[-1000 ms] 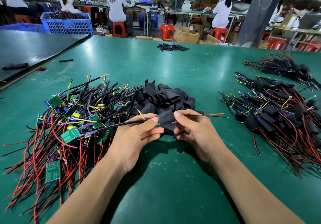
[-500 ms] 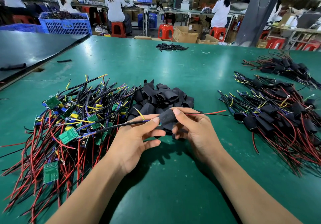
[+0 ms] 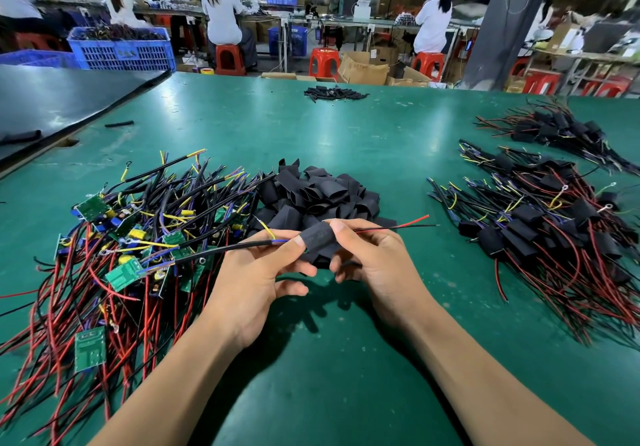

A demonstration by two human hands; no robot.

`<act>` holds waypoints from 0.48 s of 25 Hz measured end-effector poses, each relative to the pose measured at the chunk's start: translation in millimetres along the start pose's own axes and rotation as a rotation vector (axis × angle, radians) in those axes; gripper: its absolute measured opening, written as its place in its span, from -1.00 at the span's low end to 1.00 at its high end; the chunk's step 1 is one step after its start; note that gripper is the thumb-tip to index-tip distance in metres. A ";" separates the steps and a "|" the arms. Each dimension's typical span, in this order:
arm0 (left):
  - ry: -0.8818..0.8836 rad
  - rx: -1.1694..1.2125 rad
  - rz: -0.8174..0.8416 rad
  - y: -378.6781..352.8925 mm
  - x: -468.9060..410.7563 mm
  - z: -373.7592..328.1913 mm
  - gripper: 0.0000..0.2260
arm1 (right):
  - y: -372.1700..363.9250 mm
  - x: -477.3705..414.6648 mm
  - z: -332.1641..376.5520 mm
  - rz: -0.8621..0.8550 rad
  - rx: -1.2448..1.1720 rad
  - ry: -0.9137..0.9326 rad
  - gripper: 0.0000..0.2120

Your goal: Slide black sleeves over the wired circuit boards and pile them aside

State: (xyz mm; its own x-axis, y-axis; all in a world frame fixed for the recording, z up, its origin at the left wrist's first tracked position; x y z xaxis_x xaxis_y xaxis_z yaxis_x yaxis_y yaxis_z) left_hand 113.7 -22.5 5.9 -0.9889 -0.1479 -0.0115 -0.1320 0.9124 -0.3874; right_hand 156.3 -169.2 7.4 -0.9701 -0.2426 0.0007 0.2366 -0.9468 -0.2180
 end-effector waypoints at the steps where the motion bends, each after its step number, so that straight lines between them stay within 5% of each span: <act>1: -0.016 -0.002 -0.006 0.8 -0.2 -0.8 -0.84 | -1.5 0.4 -1.3 0.003 -0.006 -0.004 -0.88; 7: -0.060 -0.023 -0.025 2.1 0.5 -2.4 -0.99 | -5.8 2.7 -1.8 0.007 0.022 -0.008 -0.86; 12: 0.007 0.147 -0.030 -2.6 -1.0 -2.0 -0.74 | 0.7 -1.4 6.4 0.008 0.034 -0.014 -0.88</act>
State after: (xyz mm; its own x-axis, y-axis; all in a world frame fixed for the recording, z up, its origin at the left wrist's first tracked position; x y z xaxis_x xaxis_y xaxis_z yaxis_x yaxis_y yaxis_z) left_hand 114.9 -23.9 8.7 -0.9852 -0.1711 0.0079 -0.1504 0.8419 -0.5183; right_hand 158.2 -170.9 13.5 -0.9674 -0.2531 0.0130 0.2464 -0.9514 -0.1846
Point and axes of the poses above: each hand's wrist, its own x-axis away from the middle knuckle, its own y-axis out of the back of the hand, z = x × y, the point moved 9 cm from there along -x, towards the middle knuckle, and after that the axes turned 5 degrees about -y, right-handed, at the moved point
